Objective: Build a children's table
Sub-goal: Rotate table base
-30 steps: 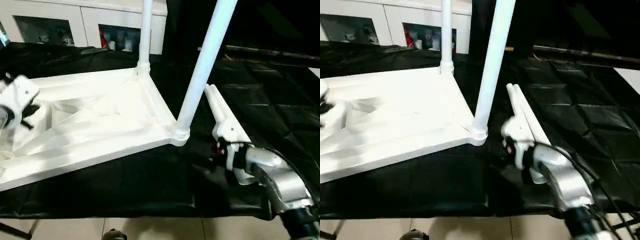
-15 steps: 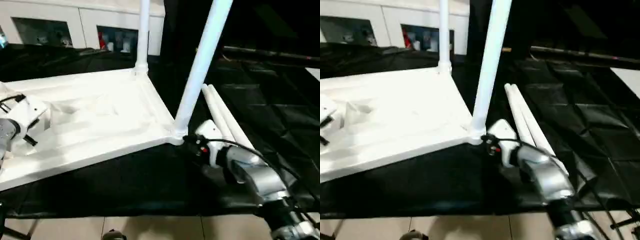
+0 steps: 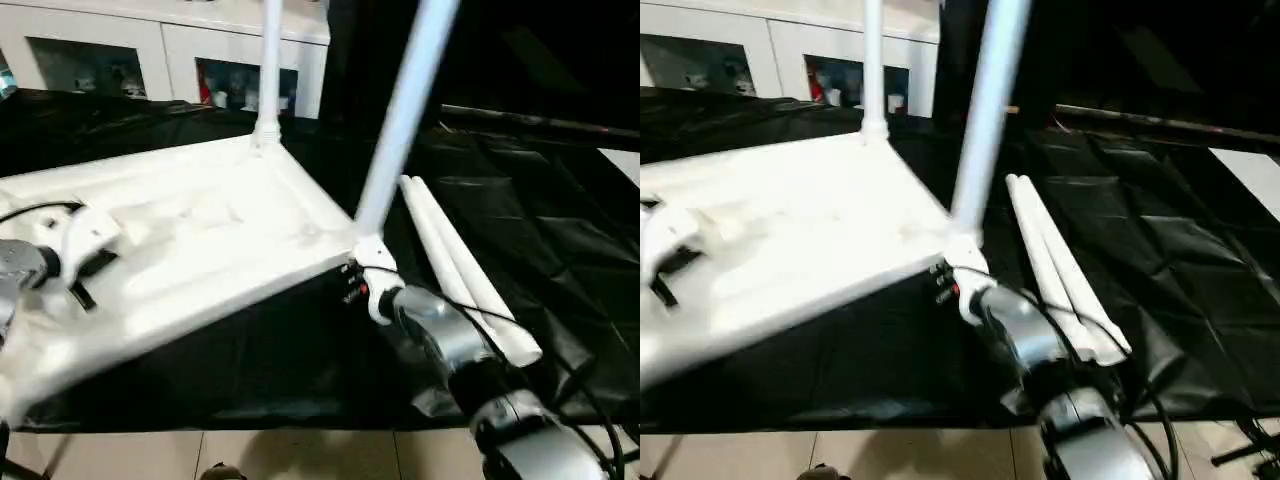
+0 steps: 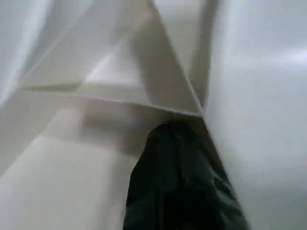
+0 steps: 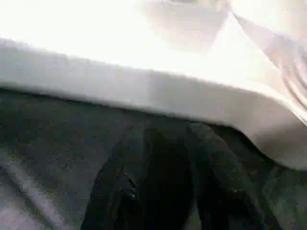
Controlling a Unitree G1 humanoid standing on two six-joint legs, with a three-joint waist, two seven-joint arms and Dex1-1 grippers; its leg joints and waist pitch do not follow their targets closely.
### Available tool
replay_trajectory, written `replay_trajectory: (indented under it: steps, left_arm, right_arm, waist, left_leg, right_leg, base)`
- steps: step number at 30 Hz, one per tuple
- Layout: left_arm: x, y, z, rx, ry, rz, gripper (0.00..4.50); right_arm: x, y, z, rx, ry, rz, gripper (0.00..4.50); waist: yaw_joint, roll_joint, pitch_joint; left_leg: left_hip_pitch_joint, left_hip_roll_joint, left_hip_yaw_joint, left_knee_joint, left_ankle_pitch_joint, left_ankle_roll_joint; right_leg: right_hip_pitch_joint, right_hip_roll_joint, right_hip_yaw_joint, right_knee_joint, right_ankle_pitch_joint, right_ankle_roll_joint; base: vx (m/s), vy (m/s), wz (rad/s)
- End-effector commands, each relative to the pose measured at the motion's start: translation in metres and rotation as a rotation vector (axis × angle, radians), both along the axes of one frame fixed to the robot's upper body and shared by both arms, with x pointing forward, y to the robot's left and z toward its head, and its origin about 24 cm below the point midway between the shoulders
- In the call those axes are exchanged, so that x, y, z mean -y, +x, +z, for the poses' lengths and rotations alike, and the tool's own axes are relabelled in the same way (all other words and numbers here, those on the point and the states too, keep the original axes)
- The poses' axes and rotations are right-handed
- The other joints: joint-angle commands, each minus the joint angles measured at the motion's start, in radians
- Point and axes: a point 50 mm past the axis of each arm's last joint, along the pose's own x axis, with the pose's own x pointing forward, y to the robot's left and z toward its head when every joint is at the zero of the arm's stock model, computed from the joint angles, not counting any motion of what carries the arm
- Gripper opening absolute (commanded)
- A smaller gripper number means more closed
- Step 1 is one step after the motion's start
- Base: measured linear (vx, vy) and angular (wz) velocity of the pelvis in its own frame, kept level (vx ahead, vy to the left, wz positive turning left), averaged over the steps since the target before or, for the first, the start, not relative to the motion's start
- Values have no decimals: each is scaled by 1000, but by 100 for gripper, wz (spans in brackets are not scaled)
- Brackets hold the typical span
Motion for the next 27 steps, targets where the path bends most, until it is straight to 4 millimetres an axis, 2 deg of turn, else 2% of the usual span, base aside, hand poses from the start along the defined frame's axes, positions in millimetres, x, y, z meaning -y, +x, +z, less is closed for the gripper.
replay_trajectory:
  steps: [1,5,6,7,8,9,12,13,17,19,20,23,24,25,27]
  left_arm:
    - [11,0,-8,-38,-20,-50,0]
    - [16,0,-5,-48,-56,-70,0]
    - [19,-1,-4,-60,-72,-85,0]
    - [21,-2,-3,-70,-86,-98,0]
    - [27,-7,-1,-100,-116,-135,0]
    - [29,-9,0,-117,-126,-155,0]
    - [37,-18,0,-177,-160,-220,0]
    - [46,-23,-1,-202,-173,-270,0]
    - [57,-28,-4,-226,-200,-322,0]
    - [76,-31,-10,-247,-240,-379,0]
    - [76,-31,-10,-247,-240,-379,0]
    - [98,-29,-13,-243,-277,-430,0]
    - [98,-29,-13,-243,-277,-430,0]
    - [103,-28,-13,-236,-285,-440,0]
    - [110,-25,-13,-234,-297,-461,0]
  right_arm:
    - [8,6,4,21,6,-42,89]
    - [13,13,9,32,50,-58,53]
    - [14,14,9,33,50,-59,53]
    - [15,14,9,33,49,-58,34]
    - [16,15,8,36,44,-59,22]
    - [16,15,8,36,44,-60,15]
    - [10,15,7,37,55,-47,3]
    - [5,15,8,38,63,-33,3]
    - [2,16,9,42,68,-27,3]
    - [-1,17,11,48,70,-22,3]
    - [-1,17,11,48,70,-22,3]
    - [-2,19,13,60,73,-6,3]
    - [-2,19,13,60,73,-6,3]
    - [-2,19,14,63,72,-1,3]
    - [-3,19,15,70,73,19,3]
  waist:
    - [-5,38,-58]
    - [-6,40,-57]
    - [-6,39,-57]
    - [-7,39,-57]
    - [-8,33,-56]
    - [-7,35,-58]
    - [-13,32,-58]
    - [-15,29,-58]
    - [-19,31,-57]
    - [-22,30,-57]
    - [-22,29,-55]
    - [-23,29,-56]
    - [-24,32,-56]
    - [-24,28,-57]
    - [-26,30,-58]
  left_leg:
    - [32,37,-21,-78,-307,-100]
    - [32,38,-22,-79,-312,-98]
    - [33,39,-21,-79,-308,-99]
    - [33,40,-22,-79,-307,-99]
    - [31,38,-19,-79,-302,-94]
    - [28,40,-21,-78,-283,-93]
    - [26,37,-18,-77,-259,-81]
    - [26,36,-16,-76,-255,-78]
    - [25,37,-16,-77,-253,-73]
    - [26,37,-15,-78,-252,-75]
    - [25,36,-15,-77,-251,-74]
    - [25,35,-14,-76,-252,-75]
    - [26,35,-14,-76,-253,-76]
    - [25,34,-13,-75,-247,-75]
    - [24,33,-13,-74,-238,-73]
  right_leg:
    - [17,-80,55,-74,-96,-197]
    - [19,-82,56,-75,-114,-189]
    - [18,-81,55,-75,-113,-192]
    - [18,-83,55,-75,-113,-196]
    - [19,-78,55,-76,-114,-197]
    - [23,-83,55,-71,-97,-202]
    - [24,-76,54,-70,-75,-208]
    - [24,-75,54,-69,-67,-209]
    - [25,-74,55,-70,-74,-210]
    - [25,-71,54,-69,-77,-211]
    - [25,-71,55,-71,-80,-210]
    - [25,-71,55,-72,-87,-201]
    - [24,-71,56,-72,-88,-201]
    - [26,-70,56,-72,-83,-201]
    - [27,-67,55,-72,-70,-199]
  base:
    - [0,0,0]
    - [0,0,0]
    - [0,0,0]
    - [0,0,0]
    - [0,0,0]
    - [0,0,0]
    - [0,0,0]
    - [0,0,0]
    - [0,0,0]
    - [0,0,0]
    - [0,0,0]
    - [0,0,0]
    - [0,0,0]
    - [0,0,0]
    - [0,0,0]
